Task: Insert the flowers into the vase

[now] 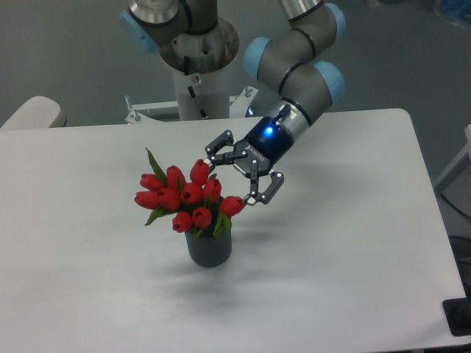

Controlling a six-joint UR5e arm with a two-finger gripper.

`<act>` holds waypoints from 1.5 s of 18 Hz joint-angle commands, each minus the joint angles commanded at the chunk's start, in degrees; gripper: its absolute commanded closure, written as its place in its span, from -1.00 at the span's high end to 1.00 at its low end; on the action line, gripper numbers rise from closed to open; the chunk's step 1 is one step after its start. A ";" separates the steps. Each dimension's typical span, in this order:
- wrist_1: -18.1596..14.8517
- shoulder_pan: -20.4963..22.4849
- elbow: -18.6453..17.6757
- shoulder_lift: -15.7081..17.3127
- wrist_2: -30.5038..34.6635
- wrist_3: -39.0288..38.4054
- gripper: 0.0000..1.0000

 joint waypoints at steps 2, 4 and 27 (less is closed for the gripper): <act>0.00 1.67 0.44 1.06 3.07 0.27 1.00; -0.09 3.16 1.75 2.46 6.85 -0.43 1.00; -21.59 12.66 30.13 4.93 60.19 5.17 1.00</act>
